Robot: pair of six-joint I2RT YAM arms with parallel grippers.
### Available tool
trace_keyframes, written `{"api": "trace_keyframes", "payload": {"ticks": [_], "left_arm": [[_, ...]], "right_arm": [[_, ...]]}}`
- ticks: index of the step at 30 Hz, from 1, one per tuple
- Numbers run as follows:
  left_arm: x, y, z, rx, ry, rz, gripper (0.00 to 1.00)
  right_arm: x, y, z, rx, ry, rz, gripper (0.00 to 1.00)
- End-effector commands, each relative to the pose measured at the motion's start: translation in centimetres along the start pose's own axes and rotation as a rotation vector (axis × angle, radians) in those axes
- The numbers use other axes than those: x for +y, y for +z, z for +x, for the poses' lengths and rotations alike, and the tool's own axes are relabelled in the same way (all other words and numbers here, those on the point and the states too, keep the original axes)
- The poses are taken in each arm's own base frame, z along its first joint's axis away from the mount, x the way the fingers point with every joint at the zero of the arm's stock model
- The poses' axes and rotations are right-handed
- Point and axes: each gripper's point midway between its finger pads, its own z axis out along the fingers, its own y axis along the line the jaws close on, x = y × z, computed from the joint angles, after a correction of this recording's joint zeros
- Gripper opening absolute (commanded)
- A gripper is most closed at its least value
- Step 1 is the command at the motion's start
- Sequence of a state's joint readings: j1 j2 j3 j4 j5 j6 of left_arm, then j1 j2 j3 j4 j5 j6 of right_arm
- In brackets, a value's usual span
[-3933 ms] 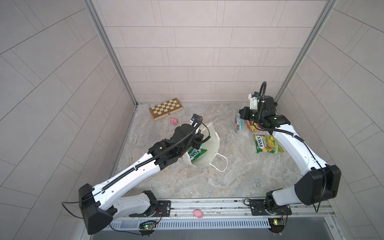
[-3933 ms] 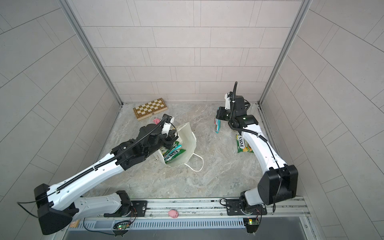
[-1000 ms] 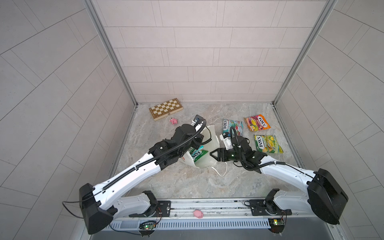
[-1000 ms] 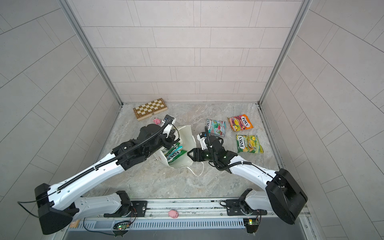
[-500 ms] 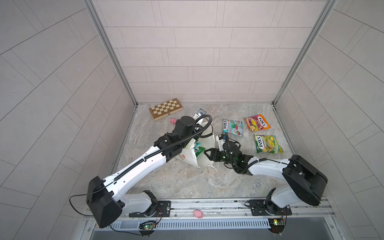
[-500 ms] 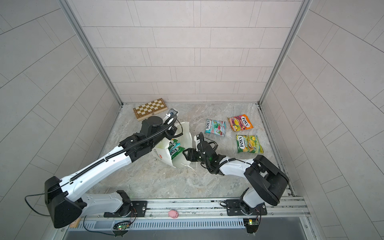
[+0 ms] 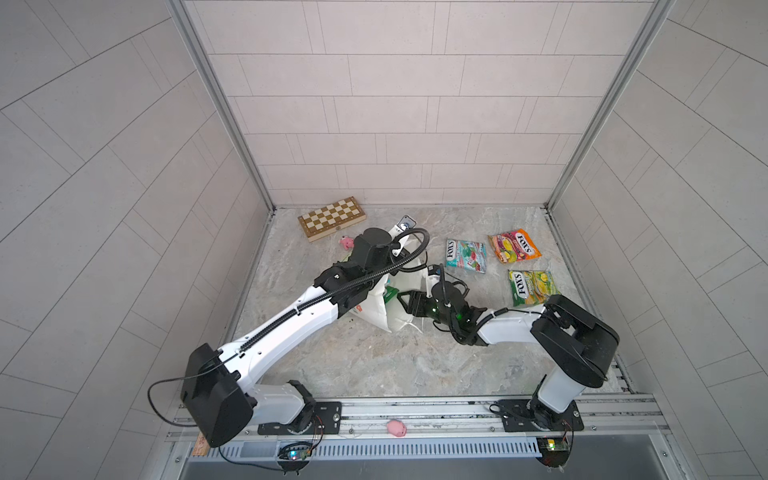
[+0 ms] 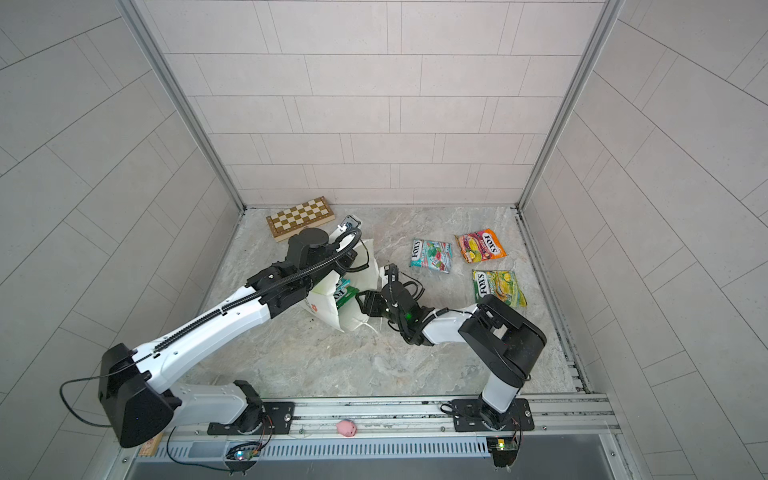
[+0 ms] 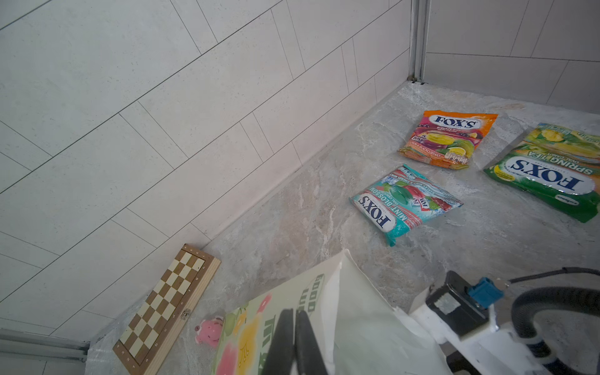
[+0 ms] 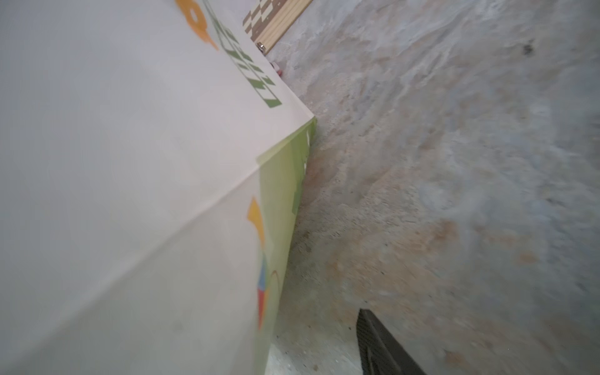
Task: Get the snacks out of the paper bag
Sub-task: 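Reach the right gripper into the bag toward the green packs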
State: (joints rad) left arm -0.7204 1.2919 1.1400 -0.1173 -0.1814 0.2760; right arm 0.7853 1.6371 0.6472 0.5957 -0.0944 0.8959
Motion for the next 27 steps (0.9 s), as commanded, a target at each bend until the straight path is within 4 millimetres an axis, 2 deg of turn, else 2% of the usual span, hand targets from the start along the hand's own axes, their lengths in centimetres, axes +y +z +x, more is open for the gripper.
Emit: {"api": "trace_keyframes", "payload": {"ticks": [1,4,8,11,14,17,21,24,27], "left_arm": [[0.0,-2.2,0.1,0.016,-0.046,0.039,0.0],[-0.2,-3.5,0.8,0.03,-0.093,0.062,0.0],[-0.6,-4.5,1.4,0.03,-0.14,0.09,0.0],[-1.5,-5.0,1.6,0.036,-0.175,0.138,0.0],[-1.9,-5.2,2.1,0.046,-0.203,0.161,0.0],[-2.2,-5.3,2.6,0.047,-0.209,0.167,0.0],[-2.1,-5.6,2.7,0.044,-0.219,0.166,0.0],[-2.1,-5.9,2.7,0.035,-0.23,0.169,0.0],[-1.8,-6.2,2.6,0.022,-0.237,0.157,0.0]], "right_arm": [[-1.3,-2.5,-0.6,-0.012,-0.076,0.103,0.68],[-3.5,-5.2,-0.3,0.013,-0.161,0.213,0.69],[-3.9,-9.0,-2.0,-0.016,-0.291,0.297,0.7],[-3.4,-11.9,-4.1,-0.058,-0.349,0.339,0.7],[-1.2,-13.7,-5.7,-0.085,-0.383,0.292,0.68],[1.5,-13.8,-5.8,-0.047,-0.389,0.186,0.64],[5.3,-12.7,-4.5,0.047,-0.371,0.013,0.58],[7.3,-11.7,-3.3,0.092,-0.371,-0.068,0.55],[8.3,-10.5,-2.0,0.121,-0.364,-0.079,0.54]]}}
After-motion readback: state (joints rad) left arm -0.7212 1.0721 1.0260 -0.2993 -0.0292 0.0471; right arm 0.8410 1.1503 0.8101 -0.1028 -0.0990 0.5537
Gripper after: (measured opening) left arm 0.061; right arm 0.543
